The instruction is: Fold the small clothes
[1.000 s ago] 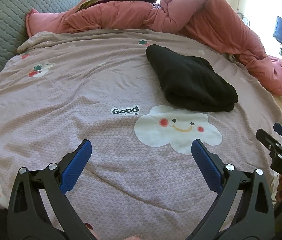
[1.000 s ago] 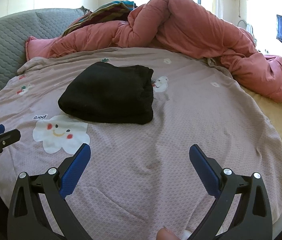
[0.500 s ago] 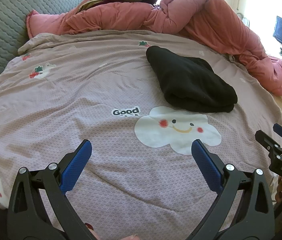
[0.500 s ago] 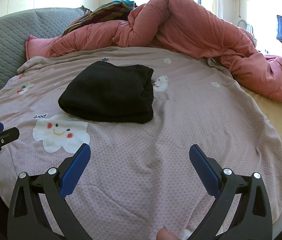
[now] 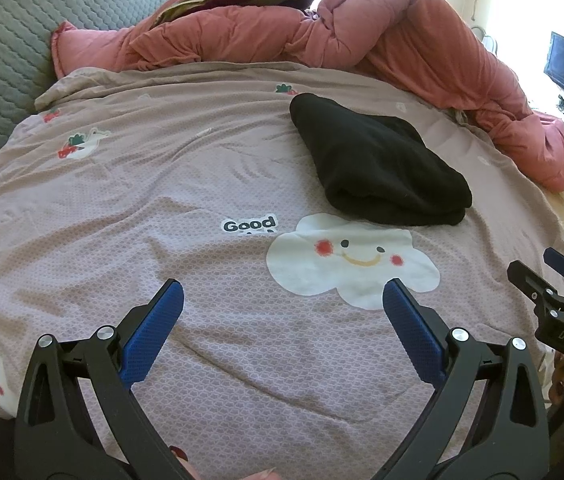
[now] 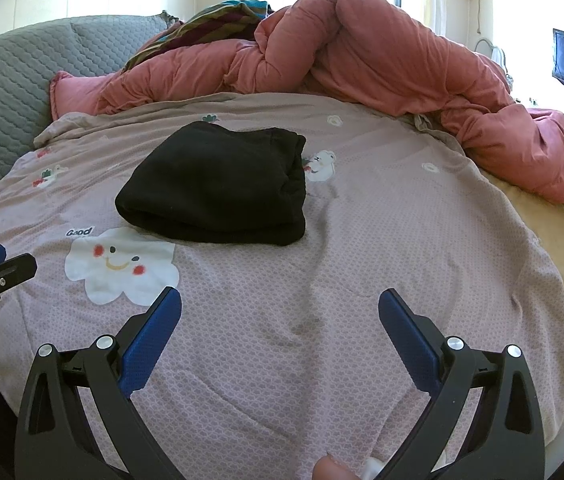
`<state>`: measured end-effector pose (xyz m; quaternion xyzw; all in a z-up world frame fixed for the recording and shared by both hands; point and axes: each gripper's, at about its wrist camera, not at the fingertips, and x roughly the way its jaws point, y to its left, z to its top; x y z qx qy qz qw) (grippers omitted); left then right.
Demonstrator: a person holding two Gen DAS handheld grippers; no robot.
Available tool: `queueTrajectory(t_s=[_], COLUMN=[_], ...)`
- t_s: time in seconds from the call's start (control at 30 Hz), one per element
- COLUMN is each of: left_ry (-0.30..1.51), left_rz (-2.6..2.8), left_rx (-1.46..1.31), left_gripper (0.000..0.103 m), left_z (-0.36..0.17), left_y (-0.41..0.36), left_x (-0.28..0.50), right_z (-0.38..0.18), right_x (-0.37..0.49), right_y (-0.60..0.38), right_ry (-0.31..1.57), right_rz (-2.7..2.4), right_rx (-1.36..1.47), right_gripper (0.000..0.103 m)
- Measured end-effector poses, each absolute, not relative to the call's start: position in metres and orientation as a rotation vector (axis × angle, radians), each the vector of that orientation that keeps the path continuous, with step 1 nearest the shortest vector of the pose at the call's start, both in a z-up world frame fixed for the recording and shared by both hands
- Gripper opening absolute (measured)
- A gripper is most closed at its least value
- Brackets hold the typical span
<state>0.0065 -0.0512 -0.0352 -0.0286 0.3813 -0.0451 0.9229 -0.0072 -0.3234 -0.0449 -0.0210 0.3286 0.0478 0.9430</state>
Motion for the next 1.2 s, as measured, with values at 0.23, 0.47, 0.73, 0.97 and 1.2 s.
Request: queueTrajectory(t_s=[0.23,0.47,0.73,0.97,1.2], left_ry=[0.786,0.795,0.838,0.843,0.877], left_rz=[-0.098,-0.085,-0.028,0.011,0.285], left_rx=[-0.072,-0.071,-0.054,-0.111,-0.184], left_gripper=[0.093,0.093,0.093,0.093,0.093], left_z=[-0.035,-0.037,-0.044,-0.04,-0.033], left_y=[-0.051,-0.047,-0.043,0.002,0.143], left_x=[0.007,0.008,0.014,0.022,0.055], right_z=[-0.048,-0.047,-0.046,-0.042,-0.076], right_x=[-0.009,-0.007,-0.021,-0.083,-0.17], right_y=[-0.328,-0.337,-0.395,-0.532,-0.668], right_ry=[0.668,0.676,0.704,0.715,0.756], right_rz=[0.082,0.042,-0.177,-0.643,-1.107], right_rx=[-0.04,-0.026,0.039,0.192,0.357], right_gripper=[0.098,0.098,0.098,0.098,0.098])
